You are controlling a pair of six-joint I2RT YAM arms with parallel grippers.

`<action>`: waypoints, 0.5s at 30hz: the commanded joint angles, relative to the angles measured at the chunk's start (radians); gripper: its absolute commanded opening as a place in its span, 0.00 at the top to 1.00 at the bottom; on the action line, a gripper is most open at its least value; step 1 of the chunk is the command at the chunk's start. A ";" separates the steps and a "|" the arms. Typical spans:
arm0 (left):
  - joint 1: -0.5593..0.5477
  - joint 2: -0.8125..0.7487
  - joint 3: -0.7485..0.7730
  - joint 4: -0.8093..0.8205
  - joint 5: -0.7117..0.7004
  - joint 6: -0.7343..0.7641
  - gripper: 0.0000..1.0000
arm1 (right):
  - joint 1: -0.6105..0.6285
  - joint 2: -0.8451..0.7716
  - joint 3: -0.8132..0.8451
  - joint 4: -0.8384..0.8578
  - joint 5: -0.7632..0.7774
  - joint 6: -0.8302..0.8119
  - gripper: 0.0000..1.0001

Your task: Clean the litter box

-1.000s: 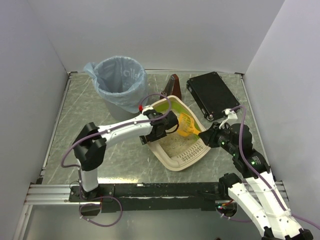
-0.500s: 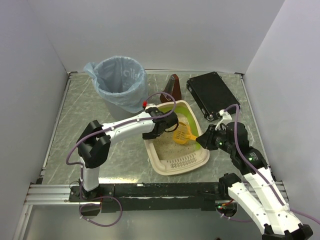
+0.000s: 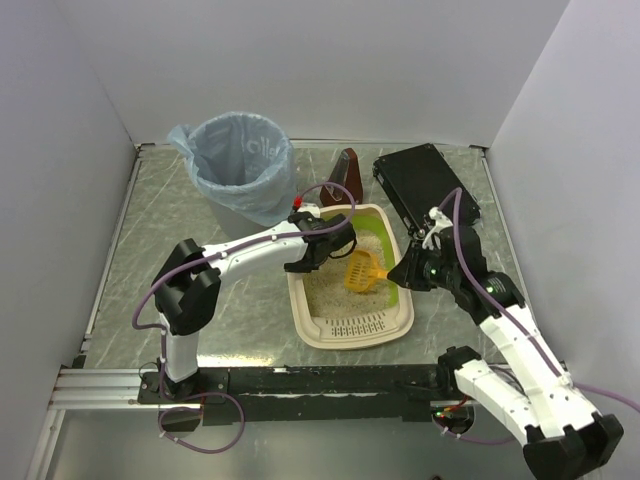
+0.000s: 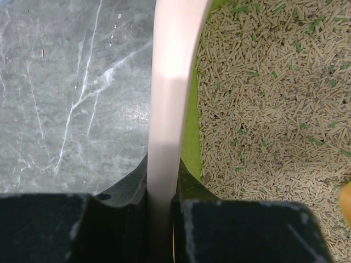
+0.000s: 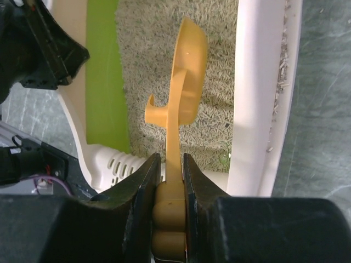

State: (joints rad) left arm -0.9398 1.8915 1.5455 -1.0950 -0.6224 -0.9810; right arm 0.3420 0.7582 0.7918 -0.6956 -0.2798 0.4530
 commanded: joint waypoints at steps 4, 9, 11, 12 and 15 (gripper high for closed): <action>-0.021 -0.015 0.080 -0.014 -0.011 -0.038 0.99 | 0.002 0.107 0.136 -0.090 -0.074 -0.031 1.00; -0.021 -0.049 0.038 0.009 0.003 -0.071 0.99 | -0.001 0.217 0.169 -0.226 0.010 0.035 1.00; -0.024 -0.060 0.019 0.023 0.004 -0.080 0.99 | -0.001 0.248 0.146 -0.210 0.011 0.059 1.00; -0.022 -0.061 0.018 0.024 0.018 -0.084 0.99 | -0.001 0.263 0.136 -0.179 0.011 0.078 1.00; -0.025 -0.074 0.007 0.046 0.032 -0.079 0.99 | -0.001 0.326 0.058 -0.026 -0.035 0.131 1.00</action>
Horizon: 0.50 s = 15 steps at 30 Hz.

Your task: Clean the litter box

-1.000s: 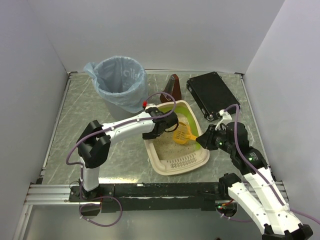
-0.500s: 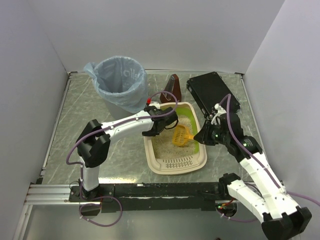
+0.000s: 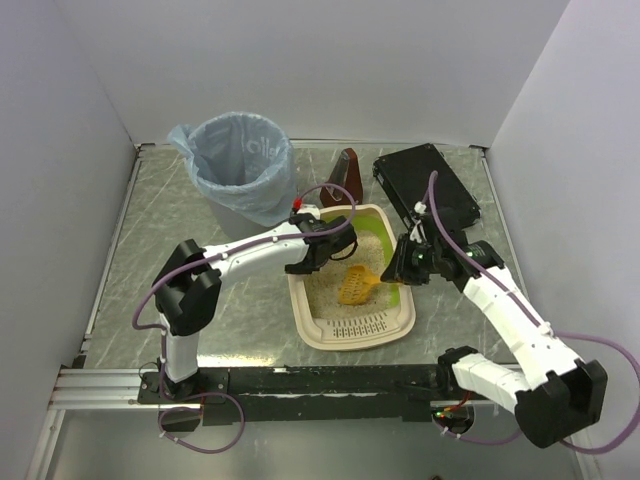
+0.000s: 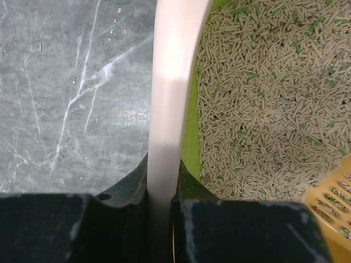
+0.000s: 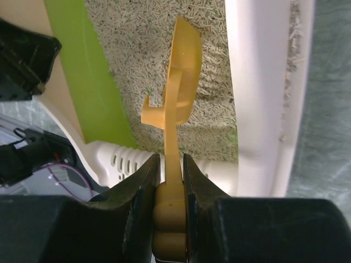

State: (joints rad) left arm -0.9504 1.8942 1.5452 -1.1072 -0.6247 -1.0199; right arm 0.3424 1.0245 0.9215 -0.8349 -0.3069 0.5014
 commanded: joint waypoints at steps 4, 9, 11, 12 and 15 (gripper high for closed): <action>-0.014 -0.095 0.018 0.072 0.046 -0.054 0.99 | 0.004 0.094 -0.140 0.317 -0.003 0.268 1.00; -0.016 -0.118 -0.008 0.130 0.101 -0.042 0.99 | 0.041 0.083 -0.274 0.643 0.084 0.524 1.00; -0.016 -0.115 -0.002 0.119 0.102 -0.048 0.99 | 0.070 0.092 -0.273 0.689 0.156 0.597 1.00; -0.017 -0.113 0.000 0.118 0.102 -0.048 0.99 | 0.081 0.095 -0.273 0.715 0.193 0.612 1.00; -0.025 -0.118 -0.003 0.116 0.095 -0.052 0.99 | 0.113 0.109 -0.274 0.816 0.264 0.663 1.00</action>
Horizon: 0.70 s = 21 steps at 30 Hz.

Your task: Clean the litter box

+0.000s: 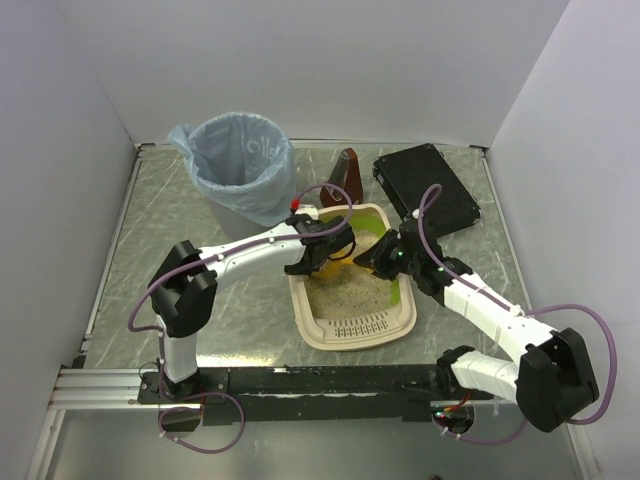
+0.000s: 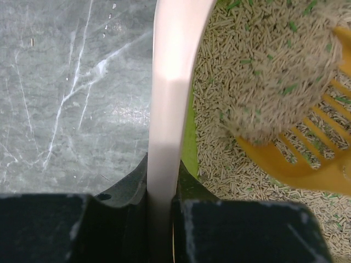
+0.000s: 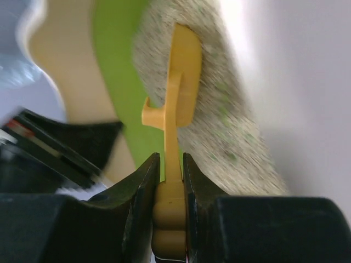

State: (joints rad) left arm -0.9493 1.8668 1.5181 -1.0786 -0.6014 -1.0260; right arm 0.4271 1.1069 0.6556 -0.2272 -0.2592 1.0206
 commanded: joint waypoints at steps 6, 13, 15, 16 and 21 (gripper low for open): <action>-0.029 -0.100 -0.001 0.095 0.066 -0.062 0.99 | 0.035 -0.001 0.016 0.269 0.258 0.159 1.00; -0.028 -0.095 -0.012 0.049 0.008 -0.108 0.99 | 0.010 -0.090 0.153 -0.035 0.308 -0.118 1.00; -0.029 -0.095 -0.022 0.065 0.020 -0.097 0.99 | 0.010 -0.099 0.190 -0.159 0.307 -0.169 1.00; -0.028 -0.092 -0.024 0.074 0.025 -0.092 0.99 | 0.009 -0.102 0.199 -0.196 0.304 -0.210 1.00; -0.029 -0.077 -0.018 0.074 0.026 -0.088 0.99 | 0.010 -0.120 0.272 -0.407 0.363 -0.387 1.00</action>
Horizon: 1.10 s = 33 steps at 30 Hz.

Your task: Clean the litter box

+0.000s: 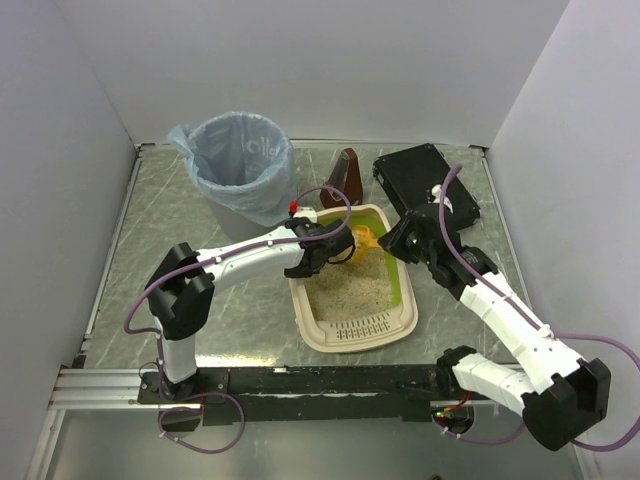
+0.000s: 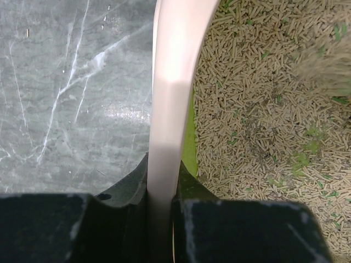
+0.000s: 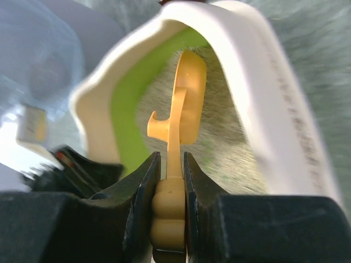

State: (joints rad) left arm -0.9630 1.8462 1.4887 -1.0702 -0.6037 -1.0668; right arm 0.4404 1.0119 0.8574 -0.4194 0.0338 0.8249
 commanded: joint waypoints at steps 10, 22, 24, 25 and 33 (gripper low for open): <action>-0.014 -0.071 -0.008 0.088 0.033 -0.047 0.99 | 0.047 -0.065 0.143 -0.292 0.043 -0.464 1.00; -0.014 -0.094 -0.042 0.185 0.039 0.065 0.99 | 0.078 -0.089 0.140 -0.297 -0.721 -0.731 1.00; -0.014 -0.108 -0.067 0.214 0.019 0.105 0.99 | 0.080 -0.038 0.157 -0.349 -0.724 -0.786 1.00; -0.014 -0.123 -0.077 0.231 0.013 0.152 0.99 | 0.083 -0.020 0.163 -0.364 -0.727 -0.806 1.00; -0.013 -0.169 -0.110 0.364 0.002 0.295 0.99 | 0.113 0.132 0.152 -0.335 -0.811 -0.879 1.00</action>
State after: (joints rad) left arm -0.9718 1.7615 1.3682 -0.8906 -0.5968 -0.8284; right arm 0.5270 1.0973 0.9894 -0.7330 -0.7498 -0.0040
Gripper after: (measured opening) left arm 0.170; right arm 0.275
